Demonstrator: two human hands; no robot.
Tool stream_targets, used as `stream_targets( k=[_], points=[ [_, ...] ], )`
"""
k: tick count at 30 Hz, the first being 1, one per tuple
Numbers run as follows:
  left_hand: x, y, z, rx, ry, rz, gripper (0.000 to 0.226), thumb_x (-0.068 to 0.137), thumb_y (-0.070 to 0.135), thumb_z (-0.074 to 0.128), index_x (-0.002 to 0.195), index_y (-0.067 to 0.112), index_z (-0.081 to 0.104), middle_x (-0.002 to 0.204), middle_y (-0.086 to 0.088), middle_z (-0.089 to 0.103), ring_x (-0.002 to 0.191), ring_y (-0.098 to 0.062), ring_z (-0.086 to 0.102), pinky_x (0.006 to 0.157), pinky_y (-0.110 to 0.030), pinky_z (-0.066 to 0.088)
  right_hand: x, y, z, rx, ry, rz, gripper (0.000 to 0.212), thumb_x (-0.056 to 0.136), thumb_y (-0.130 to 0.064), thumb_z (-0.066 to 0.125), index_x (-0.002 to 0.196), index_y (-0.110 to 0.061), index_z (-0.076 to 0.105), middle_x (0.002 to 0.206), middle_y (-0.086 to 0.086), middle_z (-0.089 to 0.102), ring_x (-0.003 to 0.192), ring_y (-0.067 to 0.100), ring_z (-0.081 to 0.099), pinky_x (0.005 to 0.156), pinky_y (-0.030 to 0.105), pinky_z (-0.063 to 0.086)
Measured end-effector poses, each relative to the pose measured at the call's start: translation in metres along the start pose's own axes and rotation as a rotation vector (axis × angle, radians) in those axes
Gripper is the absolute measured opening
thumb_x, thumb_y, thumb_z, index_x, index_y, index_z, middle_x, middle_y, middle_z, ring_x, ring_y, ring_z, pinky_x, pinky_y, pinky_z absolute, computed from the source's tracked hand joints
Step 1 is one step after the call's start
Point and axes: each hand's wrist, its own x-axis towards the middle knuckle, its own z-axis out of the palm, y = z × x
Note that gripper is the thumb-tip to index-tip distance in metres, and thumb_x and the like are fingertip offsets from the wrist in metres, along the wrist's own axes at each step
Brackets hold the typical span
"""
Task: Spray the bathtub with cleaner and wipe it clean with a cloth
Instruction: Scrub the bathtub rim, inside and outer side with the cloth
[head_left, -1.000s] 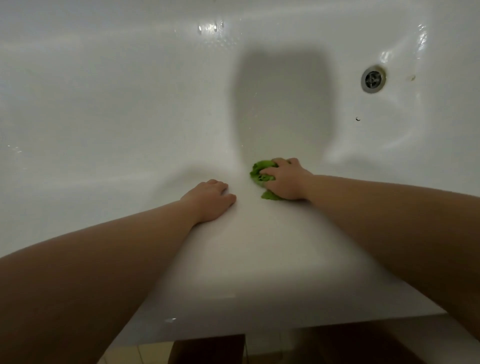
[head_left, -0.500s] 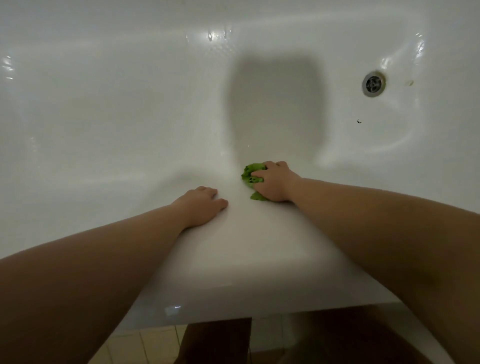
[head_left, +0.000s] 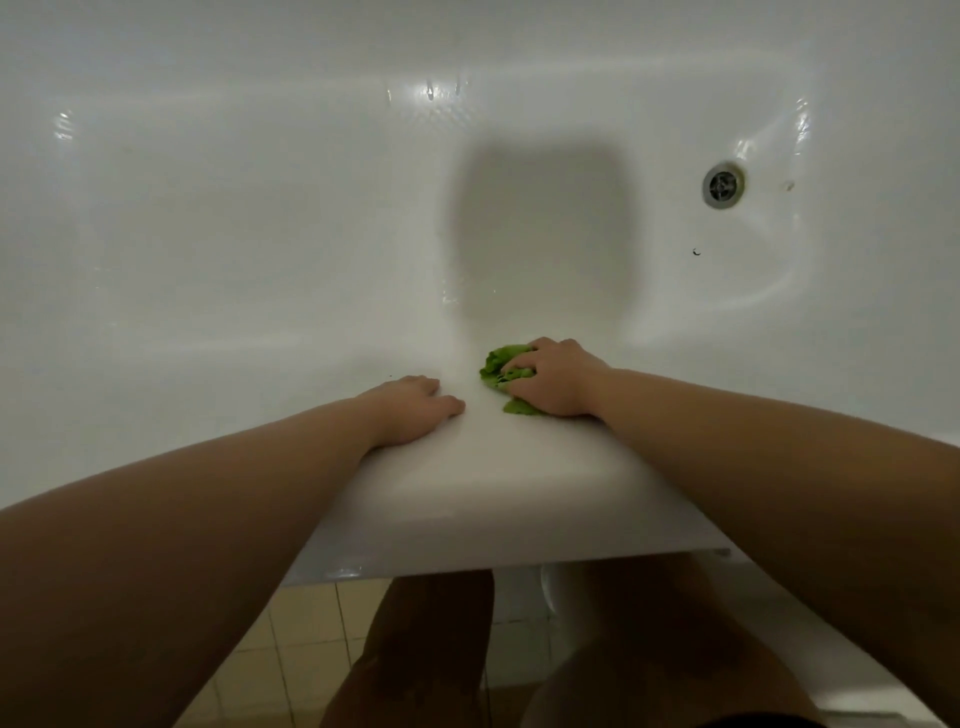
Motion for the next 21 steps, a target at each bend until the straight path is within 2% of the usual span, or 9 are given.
stream_targets(
  k=[2, 5, 8, 11, 14, 17, 19, 21],
  points=[
    [-0.009, 0.002, 0.000, -0.023, 0.000, 0.000, 0.074, 0.102, 0.060, 0.042, 0.161, 0.016, 0.031, 0.169, -0.005, 0.025, 0.154, -0.023, 0.025, 0.122, -0.034, 0.020, -0.029, -0.001, 0.001, 0.096, 0.031, -0.091, 0.049, 0.091, -0.062, 0.049, 0.137, -0.047, 0.059, 0.156, -0.005, 0.041, 0.139, 0.025, 0.039, 0.118, 0.041, 0.031],
    [-0.020, -0.002, -0.001, -0.034, -0.001, -0.017, 0.073, 0.100, 0.064, 0.041, 0.156, 0.017, 0.040, 0.166, -0.006, 0.030, 0.151, -0.026, 0.031, 0.120, -0.039, 0.025, -0.070, 0.015, -0.005, 0.182, 0.072, -0.131, 0.056, 0.075, -0.065, 0.050, 0.125, -0.047, 0.067, 0.149, -0.008, 0.048, 0.133, 0.020, 0.047, 0.115, 0.037, 0.034],
    [-0.034, -0.007, -0.002, -0.062, -0.007, -0.017, 0.072, 0.099, 0.067, 0.040, 0.151, 0.018, 0.047, 0.163, -0.006, 0.035, 0.147, -0.027, 0.037, 0.119, -0.041, 0.030, -0.075, 0.032, -0.010, 0.148, 0.111, 0.013, 0.049, 0.088, -0.060, 0.055, 0.132, -0.042, 0.065, 0.153, -0.006, 0.045, 0.137, 0.024, 0.043, 0.116, 0.043, 0.034],
    [-0.050, -0.012, -0.003, -0.059, -0.004, 0.000, 0.071, 0.100, 0.066, 0.039, 0.153, 0.020, 0.045, 0.164, -0.005, 0.034, 0.148, -0.027, 0.035, 0.119, -0.042, 0.028, -0.066, 0.010, -0.009, 0.076, 0.105, 0.107, 0.049, 0.097, -0.058, 0.048, 0.141, -0.039, 0.058, 0.153, 0.000, 0.044, 0.138, 0.031, 0.039, 0.113, 0.047, 0.036],
    [-0.058, -0.019, -0.004, -0.051, -0.003, 0.012, 0.064, 0.098, 0.067, 0.039, 0.138, 0.020, 0.056, 0.152, -0.006, 0.047, 0.135, -0.029, 0.046, 0.111, -0.043, 0.035, -0.067, -0.023, -0.002, 0.063, 0.092, 0.030, 0.048, 0.097, -0.058, 0.048, 0.141, -0.040, 0.058, 0.153, -0.001, 0.043, 0.138, 0.031, 0.038, 0.113, 0.047, 0.035],
    [-0.065, -0.030, -0.007, -0.047, -0.012, 0.010, 0.054, 0.098, 0.067, 0.039, 0.118, 0.022, 0.059, 0.141, -0.010, 0.054, 0.124, -0.029, 0.052, 0.106, -0.044, 0.039, -0.094, -0.035, 0.004, 0.137, 0.109, -0.099, 0.048, 0.089, -0.059, 0.051, 0.132, -0.044, 0.064, 0.149, -0.008, 0.046, 0.133, 0.023, 0.042, 0.112, 0.043, 0.036],
    [-0.068, -0.038, -0.008, -0.056, -0.017, 0.013, 0.058, 0.099, 0.066, 0.038, 0.123, 0.018, 0.059, 0.140, -0.013, 0.054, 0.124, -0.031, 0.053, 0.104, -0.044, 0.039, -0.112, -0.030, 0.003, 0.183, 0.128, -0.115, 0.053, 0.081, -0.062, 0.050, 0.128, -0.044, 0.067, 0.147, -0.011, 0.048, 0.130, 0.019, 0.044, 0.110, 0.041, 0.037],
    [-0.071, -0.045, -0.009, -0.066, -0.022, -0.001, 0.068, 0.100, 0.065, 0.038, 0.136, 0.009, 0.055, 0.145, -0.015, 0.051, 0.130, -0.034, 0.050, 0.108, -0.045, 0.036, -0.117, -0.019, 0.000, 0.188, 0.147, -0.056, 0.050, 0.085, -0.059, 0.053, 0.130, -0.042, 0.066, 0.148, -0.008, 0.048, 0.132, 0.021, 0.044, 0.112, 0.042, 0.036]
  ],
)
